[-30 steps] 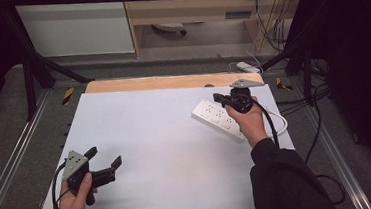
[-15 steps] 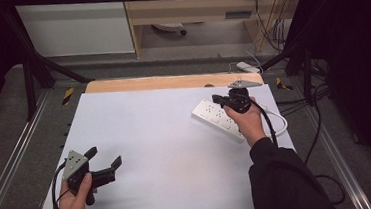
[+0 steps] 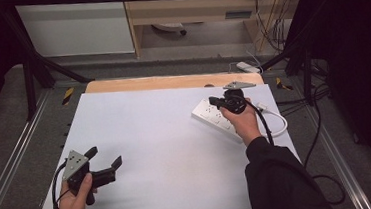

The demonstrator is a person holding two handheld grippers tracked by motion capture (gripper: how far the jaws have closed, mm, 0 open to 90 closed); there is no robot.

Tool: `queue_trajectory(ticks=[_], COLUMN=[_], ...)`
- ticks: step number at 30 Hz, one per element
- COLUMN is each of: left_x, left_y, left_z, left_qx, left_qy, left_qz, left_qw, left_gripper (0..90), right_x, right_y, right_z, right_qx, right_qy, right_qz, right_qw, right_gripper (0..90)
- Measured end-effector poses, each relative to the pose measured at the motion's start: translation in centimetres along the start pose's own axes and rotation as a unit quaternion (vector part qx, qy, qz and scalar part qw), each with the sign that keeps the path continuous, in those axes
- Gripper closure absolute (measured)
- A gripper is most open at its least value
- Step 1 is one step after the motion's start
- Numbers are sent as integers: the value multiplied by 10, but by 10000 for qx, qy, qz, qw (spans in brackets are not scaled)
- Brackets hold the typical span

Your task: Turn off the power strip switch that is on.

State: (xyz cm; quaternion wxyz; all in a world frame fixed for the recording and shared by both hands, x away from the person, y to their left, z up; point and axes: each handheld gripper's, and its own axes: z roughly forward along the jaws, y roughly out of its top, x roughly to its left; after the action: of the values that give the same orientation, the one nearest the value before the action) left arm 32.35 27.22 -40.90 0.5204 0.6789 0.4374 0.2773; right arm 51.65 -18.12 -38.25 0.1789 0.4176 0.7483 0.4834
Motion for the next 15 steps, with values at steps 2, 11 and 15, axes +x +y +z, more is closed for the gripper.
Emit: queue_trajectory(ticks=[2, 11, 15], left_x=[0, 0, 0], left_y=[0, 0, 0], left_z=[0, 0, 0], left_qx=[13, 6, 4], left_qy=[-1, 7, -1], left_qz=[3, 22, 22], left_qw=[10000, 10000, 10000], left_gripper=[49, 49, 49], right_x=[1, 3, 3], right_y=[-1, -3, -4], right_z=[2, 10, 13], right_qx=[20, 76, 111], right_qy=[8, 22, 25], right_qz=[7, 42, 30], right_qw=[10000, 10000, 9999], right_gripper=[900, 900, 900])
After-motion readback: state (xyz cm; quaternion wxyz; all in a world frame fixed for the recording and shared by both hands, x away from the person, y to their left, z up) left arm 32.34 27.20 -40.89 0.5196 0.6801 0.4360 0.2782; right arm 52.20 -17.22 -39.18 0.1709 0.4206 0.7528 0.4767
